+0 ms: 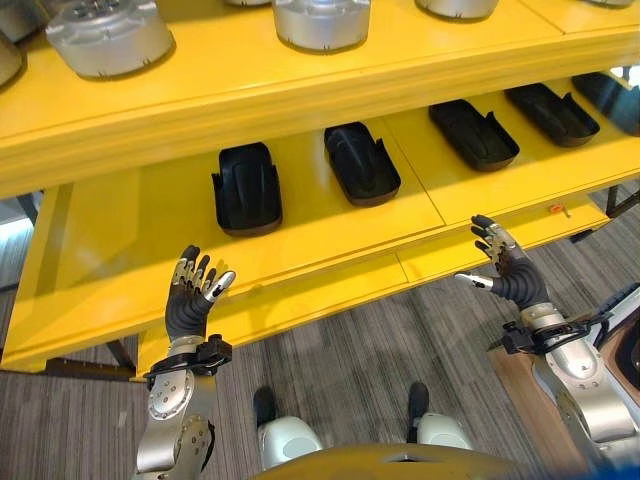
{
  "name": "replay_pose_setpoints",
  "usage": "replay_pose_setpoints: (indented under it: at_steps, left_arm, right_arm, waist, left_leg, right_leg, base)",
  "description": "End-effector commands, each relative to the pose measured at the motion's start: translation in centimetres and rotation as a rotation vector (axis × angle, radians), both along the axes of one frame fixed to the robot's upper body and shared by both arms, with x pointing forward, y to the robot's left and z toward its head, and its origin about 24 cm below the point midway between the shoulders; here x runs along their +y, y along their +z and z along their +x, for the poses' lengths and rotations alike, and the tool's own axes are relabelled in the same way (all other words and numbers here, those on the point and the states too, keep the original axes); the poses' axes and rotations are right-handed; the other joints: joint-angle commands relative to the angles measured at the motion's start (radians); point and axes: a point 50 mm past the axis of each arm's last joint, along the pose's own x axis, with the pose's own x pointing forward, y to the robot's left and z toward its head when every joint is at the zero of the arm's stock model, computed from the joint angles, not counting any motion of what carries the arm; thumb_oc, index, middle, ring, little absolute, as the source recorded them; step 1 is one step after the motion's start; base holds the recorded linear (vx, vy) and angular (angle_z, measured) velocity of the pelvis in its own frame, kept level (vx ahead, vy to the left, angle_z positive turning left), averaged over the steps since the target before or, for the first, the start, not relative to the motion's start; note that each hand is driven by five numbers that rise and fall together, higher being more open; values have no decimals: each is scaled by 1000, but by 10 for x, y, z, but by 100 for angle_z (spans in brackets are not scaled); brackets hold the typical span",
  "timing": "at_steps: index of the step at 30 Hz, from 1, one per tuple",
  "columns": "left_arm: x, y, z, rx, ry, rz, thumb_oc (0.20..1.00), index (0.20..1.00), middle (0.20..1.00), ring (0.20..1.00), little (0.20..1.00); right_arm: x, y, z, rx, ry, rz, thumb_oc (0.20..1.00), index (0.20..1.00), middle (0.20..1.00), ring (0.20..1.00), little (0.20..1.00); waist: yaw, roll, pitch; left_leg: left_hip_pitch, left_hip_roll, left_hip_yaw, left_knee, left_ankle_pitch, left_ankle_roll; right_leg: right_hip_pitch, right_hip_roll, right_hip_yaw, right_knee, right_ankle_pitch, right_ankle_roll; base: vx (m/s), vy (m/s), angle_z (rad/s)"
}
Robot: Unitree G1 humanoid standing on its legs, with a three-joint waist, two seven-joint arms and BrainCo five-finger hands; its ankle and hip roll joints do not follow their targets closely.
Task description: Move parts from the plastic box to the shelf.
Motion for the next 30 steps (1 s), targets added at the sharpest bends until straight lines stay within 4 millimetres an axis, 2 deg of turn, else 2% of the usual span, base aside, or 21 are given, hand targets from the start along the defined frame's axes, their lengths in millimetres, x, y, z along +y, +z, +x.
replay_pose_setpoints:
  at_steps: [1, 2, 4, 5, 7, 9, 10, 11, 13, 16, 22, 23, 25, 26, 27, 28, 30]
  left_arm:
    - [11, 23, 4, -105, -36, 98, 1000, 1000, 1000, 1000, 1000]
    - [11, 21, 1, -96, -50, 110, 1000, 1000, 1000, 1000, 1000]
    - [10, 22, -1, -100, -56, 122, 1000, 1000, 1000, 1000, 1000]
    - [10, 22, -3, -98, -48, 117, 1000, 1000, 1000, 1000, 1000]
    - [9, 21, -3, -101, -41, 104, 1000, 1000, 1000, 1000, 1000]
    - [9, 21, -4, -101, -34, 90, 1000, 1000, 1000, 1000, 1000]
    - [9, 18, -7, -90, -37, 76, 1000, 1000, 1000, 1000, 1000]
    - [6, 16, -7, -86, -49, 68, 1000, 1000, 1000, 1000, 1000]
    - [5, 14, -7, -76, -52, 66, 1000, 1000, 1000, 1000, 1000]
    - [10, 11, -12, -45, -38, 83, 1000, 1000, 1000, 1000, 1000]
    - [11, 9, -12, -29, -37, 90, 1000, 1000, 1000, 1000, 1000]
    - [11, 13, -7, -41, -44, 106, 1000, 1000, 1000, 1000, 1000]
    - [16, 19, -5, -55, -30, 127, 1000, 1000, 1000, 1000, 1000]
    - [20, 23, -5, -69, -8, 137, 1000, 1000, 1000, 1000, 1000]
    - [20, 23, -5, -70, -8, 137, 1000, 1000, 1000, 1000, 1000]
    - [23, 28, -6, -87, 6, 134, 1000, 1000, 1000, 1000, 1000]
    - [23, 26, -7, -79, 4, 125, 1000, 1000, 1000, 1000, 1000]
  right_arm:
    - [-4, 34, 10, -196, -27, 0, 1000, 1000, 1000, 1000, 1000]
    - [-5, 33, 14, -193, -22, 4, 1000, 1000, 1000, 1000, 1000]
    - [-1, 31, 17, -188, -4, 21, 1000, 1000, 1000, 1000, 1000]
    - [3, 28, 20, -178, 4, 41, 1000, 1000, 1000, 1000, 1000]
    - [11, 26, 23, -176, 26, 63, 1000, 1000, 1000, 1000, 1000]
    - [15, 25, 23, -172, 38, 88, 1000, 1000, 1000, 1000, 1000]
    - [19, 21, 21, -153, 57, 130, 1000, 1000, 1000, 1000, 1000]
    - [17, 15, 15, -128, 40, 133, 1000, 1000, 1000, 1000, 1000]
    - [18, 13, 13, -121, 36, 147, 1000, 1000, 1000, 1000, 1000]
    - [18, 7, 7, -86, 32, 153, 1000, 1000, 1000, 1000, 1000]
    - [20, 3, 6, -70, 32, 162, 1000, 1000, 1000, 1000, 1000]
    - [25, 7, 10, -87, 55, 158, 1000, 1000, 1000, 1000, 1000]
    - [33, 13, 16, -113, 88, 153, 1000, 1000, 1000, 1000, 1000]
    - [40, 15, 21, -127, 107, 153, 1000, 1000, 1000, 1000, 1000]
    - [40, 15, 21, -129, 107, 153, 1000, 1000, 1000, 1000, 1000]
    - [48, 19, 27, -147, 126, 152, 1000, 1000, 1000, 1000, 1000]
    - [50, 19, 28, -139, 135, 155, 1000, 1000, 1000, 1000, 1000]
  waist:
    - [30, -50, -3]
    - [51, -68, -9]
    - [71, -73, -13]
    - [91, -72, -15]
    - [106, -71, -23]
    - [108, -73, -27]
    - [102, -73, -37]
    - [92, -71, -51]
    - [89, -73, -64]
    - [85, -83, -74]
    - [72, -81, -80]
    - [63, -77, -60]
    - [90, -64, -32]
    - [128, -48, -21]
    - [127, -49, -21]
    - [148, -27, -20]
    - [136, -29, -14]
  left_leg:
    - [-1, -145, -96, -12, 51, -84]
    - [-17, -300, -177, 0, -70, -45]
    - [-20, -408, -248, 2, -117, -17]
    - [-28, -468, -310, -1, -127, 4]
    - [-33, -514, -376, -12, -118, 22]
    - [-21, -520, -386, -26, -119, 30]
    - [4, -505, -372, -54, -119, 42]
    - [25, -498, -349, -89, -101, 36]
    - [29, -497, -348, -95, -101, 35]
    - [80, -493, -309, -103, -126, 53]
    - [115, -491, -275, -103, -153, 75]
    - [120, -487, -243, -79, -173, 91]
    - [97, -463, -180, -36, -201, 97]
    - [93, -434, -136, -30, -212, 87]
    - [90, -435, -137, -28, -210, 88]
    - [98, -393, -88, -37, -216, 74]
    - [129, -380, -60, -60, -217, 71]
  right_leg:
    - [46, -26, 24, 50, -101, -23]
    - [61, -18, 29, -6, -71, -20]
    - [66, 6, 40, -35, -51, -19]
    - [62, 22, 55, -47, -44, -20]
    - [50, 47, 74, -51, -41, -22]
    - [49, 56, 82, -51, -46, -25]
    - [52, 71, 91, -51, -53, -25]
    - [48, 77, 82, -51, -54, -26]
    - [45, 77, 86, -51, -56, -26]
    - [76, 72, 117, -51, -48, -21]
    - [88, 68, 160, -51, -38, -15]
    - [56, 64, 187, 4, -31, -6]
    - [-12, 30, 107, 108, -39, 11]
    - [-28, -38, -43, 154, -49, 26]
    - [-31, -39, -44, 155, -48, 26]
    - [-1, -141, -179, 165, -30, 26]
    - [2, -216, -152, 134, 49, 50]
  base:
    - [66, -188, 18]
    - [63, -135, -1]
    - [78, -121, -43]
    - [48, -59, -32]
    - [30, -26, -5]
    - [30, 2, -11]
    - [40, 69, -8]
    - [54, 98, -12]
    - [51, 88, -12]
    - [84, 101, -17]
    - [35, 85, -39]
    - [-103, 83, -41]
    - [-158, 48, -79]
    - [-106, -3, -134]
    - [-88, -49, -227]
    - [-20, -71, -206]
    - [39, -112, -145]
